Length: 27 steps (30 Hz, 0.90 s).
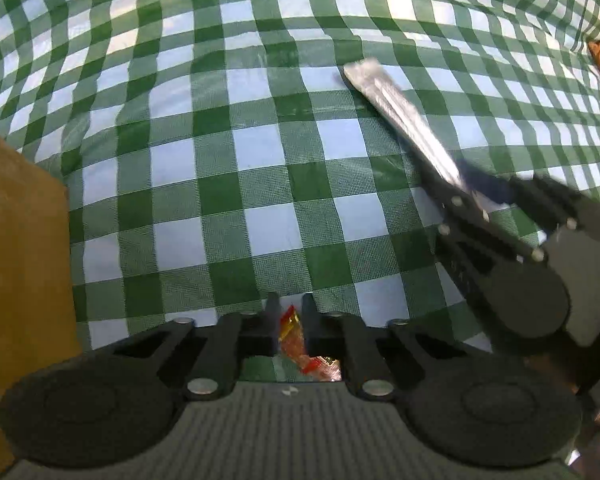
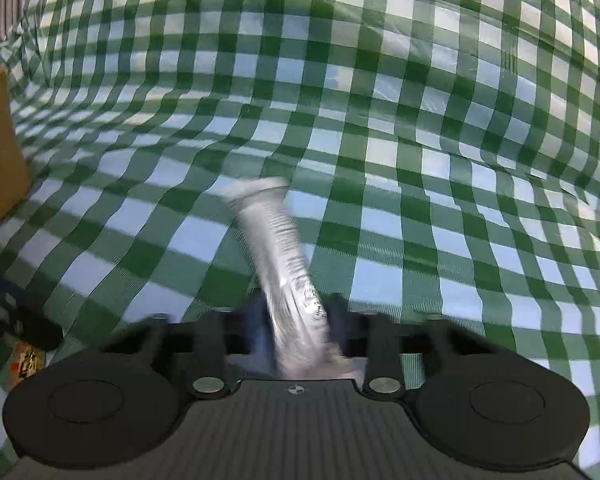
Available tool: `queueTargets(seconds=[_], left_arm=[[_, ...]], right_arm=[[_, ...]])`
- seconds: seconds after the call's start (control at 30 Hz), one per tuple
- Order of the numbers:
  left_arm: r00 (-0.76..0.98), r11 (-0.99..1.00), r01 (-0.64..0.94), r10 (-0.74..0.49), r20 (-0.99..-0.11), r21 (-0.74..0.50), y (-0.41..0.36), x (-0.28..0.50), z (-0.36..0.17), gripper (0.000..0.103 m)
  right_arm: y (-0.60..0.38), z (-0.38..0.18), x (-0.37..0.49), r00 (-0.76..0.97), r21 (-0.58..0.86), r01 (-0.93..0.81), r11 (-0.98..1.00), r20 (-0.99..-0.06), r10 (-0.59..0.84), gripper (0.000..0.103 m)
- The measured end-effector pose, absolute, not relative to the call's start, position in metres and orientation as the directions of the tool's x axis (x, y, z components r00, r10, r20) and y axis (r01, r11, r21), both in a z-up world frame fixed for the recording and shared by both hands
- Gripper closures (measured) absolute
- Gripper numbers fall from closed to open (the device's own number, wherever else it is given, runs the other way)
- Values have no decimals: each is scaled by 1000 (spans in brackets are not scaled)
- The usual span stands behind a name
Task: Organize snacks
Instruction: 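Grasp the orange candy with the left tool while the right tool grasps the silver stick, then carry the orange candy and silver stick over the box with both tools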
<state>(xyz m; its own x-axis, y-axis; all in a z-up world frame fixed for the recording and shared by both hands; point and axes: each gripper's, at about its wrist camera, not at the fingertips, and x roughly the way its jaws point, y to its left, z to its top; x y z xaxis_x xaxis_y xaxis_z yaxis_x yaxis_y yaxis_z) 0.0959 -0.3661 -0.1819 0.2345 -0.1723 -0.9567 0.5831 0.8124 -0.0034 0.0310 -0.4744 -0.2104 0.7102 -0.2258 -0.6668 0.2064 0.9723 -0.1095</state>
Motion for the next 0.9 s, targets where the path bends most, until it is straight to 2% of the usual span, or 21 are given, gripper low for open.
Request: queueTargets(seconds=[0.07, 0.47, 0.7, 0.9], left_arm=[[245, 804, 594, -193, -950, -10, -360, 94, -173, 97], [324, 790, 612, -287, -902, -31, -313, 68, -107, 101], [392, 790, 611, -365, -844, -58, -271, 50, -37, 101], [479, 824, 565, -377, -793, -50, -199, 33, 29, 101]], right_arm=[[-469, -206, 26, 690, -99, 236, 967, -683, -238, 83], [-449, -142, -56, 683, 76, 517, 853, -637, -357, 83], [-398, -89, -94, 710, 46, 514, 857, -584, -394, 83], [-329, -24, -119, 771, 55, 438, 897, -536, -344, 83]])
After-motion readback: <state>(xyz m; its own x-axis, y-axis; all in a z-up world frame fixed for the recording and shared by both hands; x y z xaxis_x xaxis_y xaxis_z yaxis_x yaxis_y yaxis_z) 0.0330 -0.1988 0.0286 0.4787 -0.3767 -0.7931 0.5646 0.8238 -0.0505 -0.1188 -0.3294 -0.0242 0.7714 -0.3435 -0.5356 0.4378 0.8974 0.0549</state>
